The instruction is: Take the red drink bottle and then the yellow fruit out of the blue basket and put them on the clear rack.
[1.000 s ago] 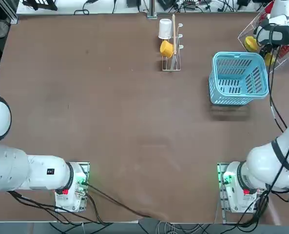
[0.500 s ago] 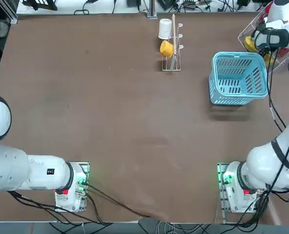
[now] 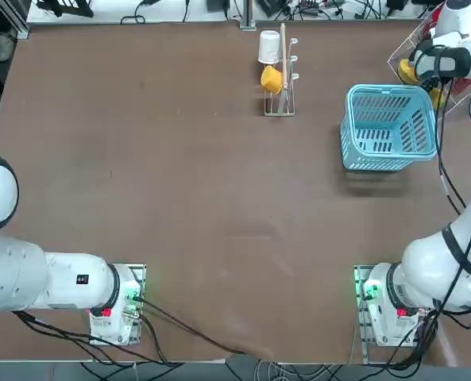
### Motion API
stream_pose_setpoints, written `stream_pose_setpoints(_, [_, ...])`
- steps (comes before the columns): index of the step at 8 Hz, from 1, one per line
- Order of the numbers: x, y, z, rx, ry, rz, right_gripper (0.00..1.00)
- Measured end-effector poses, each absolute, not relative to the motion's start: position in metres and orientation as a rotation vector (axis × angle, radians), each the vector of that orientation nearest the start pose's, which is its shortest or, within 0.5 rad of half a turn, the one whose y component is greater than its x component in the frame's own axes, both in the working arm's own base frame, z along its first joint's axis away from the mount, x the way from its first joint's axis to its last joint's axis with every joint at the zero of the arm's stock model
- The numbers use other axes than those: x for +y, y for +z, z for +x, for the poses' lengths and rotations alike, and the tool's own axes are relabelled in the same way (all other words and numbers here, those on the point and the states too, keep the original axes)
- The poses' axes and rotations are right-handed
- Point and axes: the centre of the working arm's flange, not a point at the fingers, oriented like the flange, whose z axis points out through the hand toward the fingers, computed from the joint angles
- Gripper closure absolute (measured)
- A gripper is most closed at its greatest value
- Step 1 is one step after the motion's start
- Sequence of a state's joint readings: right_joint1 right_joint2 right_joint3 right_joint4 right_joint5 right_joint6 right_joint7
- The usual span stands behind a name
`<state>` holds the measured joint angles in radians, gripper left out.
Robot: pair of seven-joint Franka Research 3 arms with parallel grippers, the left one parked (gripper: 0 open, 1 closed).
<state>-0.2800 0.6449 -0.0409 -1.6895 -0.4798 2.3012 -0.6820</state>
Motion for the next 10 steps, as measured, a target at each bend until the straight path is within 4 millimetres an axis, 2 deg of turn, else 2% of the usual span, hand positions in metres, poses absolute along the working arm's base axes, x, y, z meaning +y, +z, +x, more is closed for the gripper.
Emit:
stream_pose_setpoints(3, [-0.212, 0.243, 0.649, -1.193, 0.325, -3.243, 0.02])
stream_pose_setpoints(4, [-0.208, 0.257, 0.651, -1.187, 0.324, -3.249, 0.02])
stream_pose_setpoints(5, [-0.198, 0.278, 0.654, -1.161, 0.343, -3.255, 0.02])
stream_pose_setpoints(8, [-0.138, 0.365, 0.663, -0.969, 0.349, -3.288, 0.02])
stream_pose_setpoints(10, [-0.12, 0.421, 0.651, -0.712, 0.252, -3.286, 0.0])
